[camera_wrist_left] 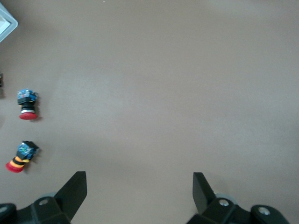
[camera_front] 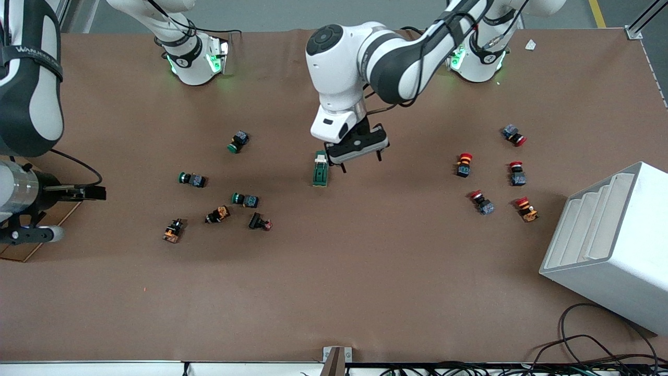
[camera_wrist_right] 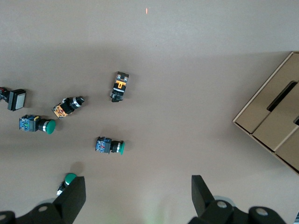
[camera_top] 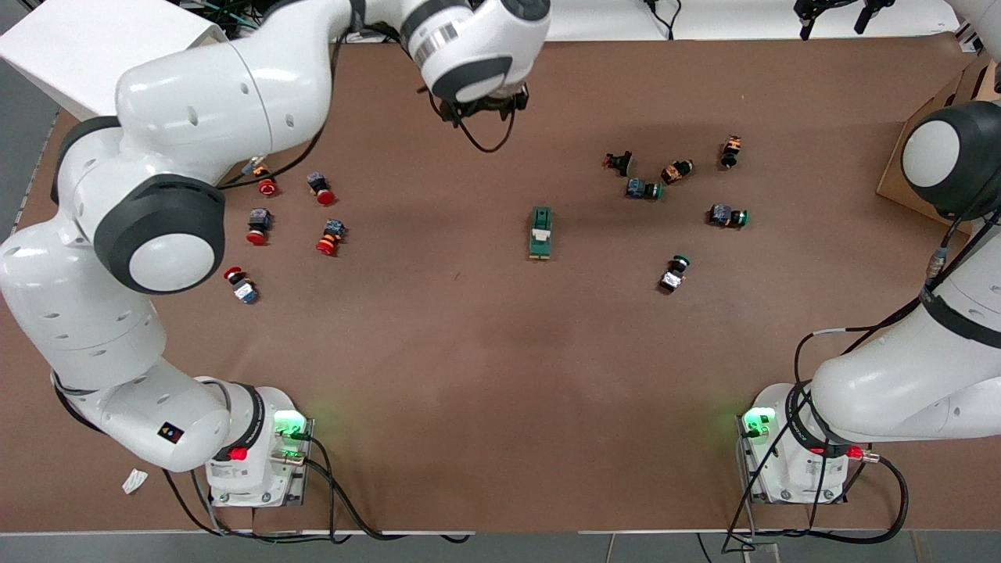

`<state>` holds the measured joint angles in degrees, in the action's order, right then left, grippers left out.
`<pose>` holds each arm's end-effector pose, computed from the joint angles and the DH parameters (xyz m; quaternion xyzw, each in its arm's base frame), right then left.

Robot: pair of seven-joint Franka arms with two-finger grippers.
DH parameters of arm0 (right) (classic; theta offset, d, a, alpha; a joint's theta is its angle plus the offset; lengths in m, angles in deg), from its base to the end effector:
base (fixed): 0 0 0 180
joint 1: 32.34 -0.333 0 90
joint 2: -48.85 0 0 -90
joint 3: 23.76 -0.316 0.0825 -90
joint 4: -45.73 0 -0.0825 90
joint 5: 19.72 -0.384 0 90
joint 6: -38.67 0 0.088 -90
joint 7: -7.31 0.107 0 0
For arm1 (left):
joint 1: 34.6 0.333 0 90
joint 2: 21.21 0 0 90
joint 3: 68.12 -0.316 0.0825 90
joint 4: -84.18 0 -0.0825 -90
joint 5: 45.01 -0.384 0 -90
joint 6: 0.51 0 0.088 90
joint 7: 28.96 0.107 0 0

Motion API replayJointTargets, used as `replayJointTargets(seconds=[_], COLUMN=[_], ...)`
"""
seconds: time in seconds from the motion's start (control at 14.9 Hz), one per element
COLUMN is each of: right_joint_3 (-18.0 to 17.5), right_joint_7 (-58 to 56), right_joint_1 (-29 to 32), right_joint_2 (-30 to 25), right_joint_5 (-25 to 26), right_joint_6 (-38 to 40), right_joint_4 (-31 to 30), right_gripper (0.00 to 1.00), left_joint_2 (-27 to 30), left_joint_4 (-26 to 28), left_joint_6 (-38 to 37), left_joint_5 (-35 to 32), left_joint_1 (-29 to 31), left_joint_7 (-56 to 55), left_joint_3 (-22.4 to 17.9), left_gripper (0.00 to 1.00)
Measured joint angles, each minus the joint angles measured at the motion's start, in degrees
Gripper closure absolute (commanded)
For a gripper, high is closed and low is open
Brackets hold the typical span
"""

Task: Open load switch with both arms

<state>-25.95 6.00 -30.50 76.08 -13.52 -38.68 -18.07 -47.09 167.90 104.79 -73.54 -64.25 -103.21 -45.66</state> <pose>0.6636 -0.0155 0.5277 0.9919 0.0078 -0.1193 0.0439 0.4810 -0.4861 0.4387 -0.9785 -0.1362 -0.1290 0.0860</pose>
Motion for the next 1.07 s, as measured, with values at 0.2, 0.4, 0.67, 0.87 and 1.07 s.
replayJointTargets(seconds=[0.2, 0.4, 0.67, 0.87, 1.07], right_joint_3=[-0.10, -0.13, -0.11, -0.21, -0.38], right_joint_7=[-0.22, -0.24, -3.65, -5.16, -5.32], right_joint_1=[0.18, 0.51, 2.64, 2.83, 2.38], right_joint_2=[-0.06, -0.35, -1.39, -2.34, -2.96], right_joint_5=[-0.80, -3.62, -5.27, -5.30, -5.22], right_joint_6=[2.23, 3.52, 3.57, 3.55, 3.56], right_joint_4=[0.80, 1.24, 1.28, 1.30, 1.29], right_gripper=[0.00, 0.00, 0.00, 0.00, 0.00], left_joint_2=[0.35, 1.98, 7.05, 8.36, 9.13], left_joint_4=[-3.48, -4.94, -5.51, -5.53, -5.65], left_joint_6=[-1.68, -1.79, -5.57, -9.87, -10.00], left_joint_5=[4.20, 5.66, 8.76, 9.16, 12.15], left_joint_1=[4.98, 10.73, 16.34, 17.69, 21.09], left_joint_7=[3.91, 11.10, 18.65, 22.87, 27.36], left_joint_3=[0.02, 0.12, 0.13, 0.04, 0.06], left_gripper=[0.00, 0.00, 0.00, 0.00, 0.00])
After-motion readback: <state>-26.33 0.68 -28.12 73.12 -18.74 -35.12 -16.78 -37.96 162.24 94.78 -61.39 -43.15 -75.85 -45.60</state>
